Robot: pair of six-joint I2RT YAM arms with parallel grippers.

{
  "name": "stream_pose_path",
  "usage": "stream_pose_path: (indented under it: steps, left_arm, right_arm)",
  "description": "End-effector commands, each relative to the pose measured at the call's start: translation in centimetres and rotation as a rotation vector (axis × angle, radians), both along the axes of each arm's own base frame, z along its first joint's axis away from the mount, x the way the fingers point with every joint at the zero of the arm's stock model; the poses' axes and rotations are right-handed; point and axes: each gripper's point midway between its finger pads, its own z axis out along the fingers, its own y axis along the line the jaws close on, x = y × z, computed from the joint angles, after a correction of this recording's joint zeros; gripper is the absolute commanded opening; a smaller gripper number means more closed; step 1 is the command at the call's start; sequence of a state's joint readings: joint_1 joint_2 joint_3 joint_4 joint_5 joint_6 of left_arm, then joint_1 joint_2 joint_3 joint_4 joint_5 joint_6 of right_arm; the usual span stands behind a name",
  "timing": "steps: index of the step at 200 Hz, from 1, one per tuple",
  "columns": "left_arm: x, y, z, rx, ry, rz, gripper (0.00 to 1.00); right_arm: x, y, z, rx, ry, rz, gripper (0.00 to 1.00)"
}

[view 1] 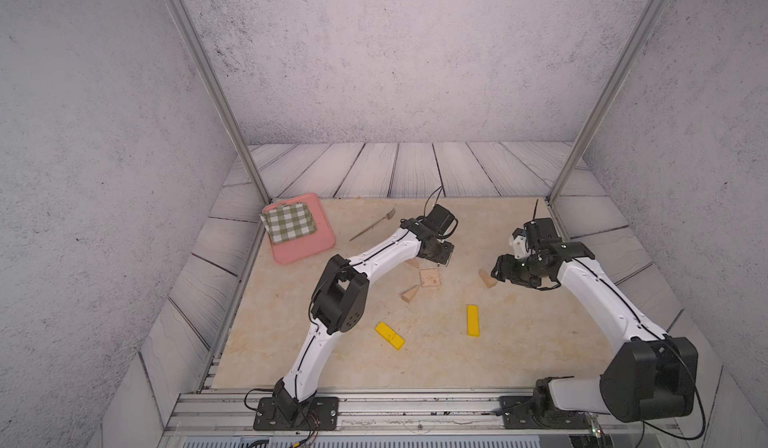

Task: Assemble a small pinwheel with building blocks
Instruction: Assemble the building block at the center of the board.

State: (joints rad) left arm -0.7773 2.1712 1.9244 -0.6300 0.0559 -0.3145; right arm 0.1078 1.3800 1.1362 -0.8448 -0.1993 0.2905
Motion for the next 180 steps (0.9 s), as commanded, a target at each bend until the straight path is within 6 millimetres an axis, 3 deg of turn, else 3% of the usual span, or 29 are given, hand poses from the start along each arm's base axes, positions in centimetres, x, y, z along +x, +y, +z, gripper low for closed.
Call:
stream_pose_path:
  steps: [1, 19, 38, 89, 121, 180]
  left_arm:
    - [0.5, 1.8, 5.3, -0.137, -0.080, 0.067, 0.65]
    - [-0.4, 4.7, 7.0, -0.175, -0.091, 0.111, 0.66]
    - [-1.8, 7.9, 7.4, -0.201, -0.084, 0.159, 0.66]
    - [-6.4, 15.5, 4.5, -0.188, -0.029, 0.263, 0.67]
    - [-8.6, 17.8, 2.9, -0.187, -0.004, 0.298, 0.67]
    - [-11.2, 19.2, 1.3, -0.199, 0.041, 0.325, 0.68]
  right_arm:
    - [0.5, -1.5, -1.2, -0.109, 0.059, 0.025, 0.64]
    - [0.8, -2.0, -2.5, -0.157, 0.114, 0.053, 0.64]
    - [1.2, -2.2, -4.2, -0.192, 0.161, 0.092, 0.64]
    - [3.2, -1.2, -6.5, -0.259, 0.184, 0.219, 0.63]
    - [5.1, -0.2, -7.4, -0.309, 0.184, 0.310, 0.63]
    - [6.3, 0.4, -10.4, -0.394, 0.245, 0.445, 0.57]
